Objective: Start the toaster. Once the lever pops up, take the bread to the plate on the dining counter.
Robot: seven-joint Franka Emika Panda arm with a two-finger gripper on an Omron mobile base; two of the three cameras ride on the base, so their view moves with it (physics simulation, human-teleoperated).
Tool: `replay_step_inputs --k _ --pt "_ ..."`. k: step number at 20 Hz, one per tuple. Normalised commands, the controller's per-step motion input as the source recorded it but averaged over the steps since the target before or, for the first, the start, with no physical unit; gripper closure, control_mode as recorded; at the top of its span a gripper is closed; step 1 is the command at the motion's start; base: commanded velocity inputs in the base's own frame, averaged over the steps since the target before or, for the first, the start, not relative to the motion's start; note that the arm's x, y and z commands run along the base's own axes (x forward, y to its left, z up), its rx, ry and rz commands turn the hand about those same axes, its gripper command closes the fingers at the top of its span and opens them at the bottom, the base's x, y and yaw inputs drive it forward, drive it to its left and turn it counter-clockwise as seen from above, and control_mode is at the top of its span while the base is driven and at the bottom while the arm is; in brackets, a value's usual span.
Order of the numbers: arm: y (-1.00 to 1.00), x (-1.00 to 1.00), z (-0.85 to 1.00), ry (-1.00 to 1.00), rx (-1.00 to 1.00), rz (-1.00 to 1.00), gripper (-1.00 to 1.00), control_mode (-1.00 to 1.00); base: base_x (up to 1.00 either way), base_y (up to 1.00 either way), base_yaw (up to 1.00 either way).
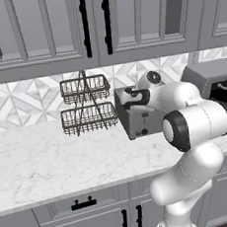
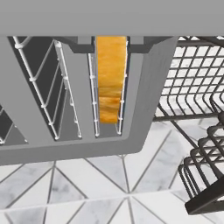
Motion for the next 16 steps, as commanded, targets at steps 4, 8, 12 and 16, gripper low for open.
replay_step_inputs --k 4,8,12,16 --pt "0.00 -0.01 0.01 -0.04 0.00 0.00 1.00 -1.00 0.00 0.00 0.00" --pt "0.00 -0.31 0.41 -0.09 0.00 -0.02 1.00 -1.00 0.00 0.00 0.00" --pt "0.00 -0.40 0.60 -0.07 0.00 0.00 1.00 -1.00 0.00 0.00 0.00" --pt "0.03 -0.55 0.79 -0.01 -0.01 0.00 1.00 -1.00 0.00 0.00 0.00"
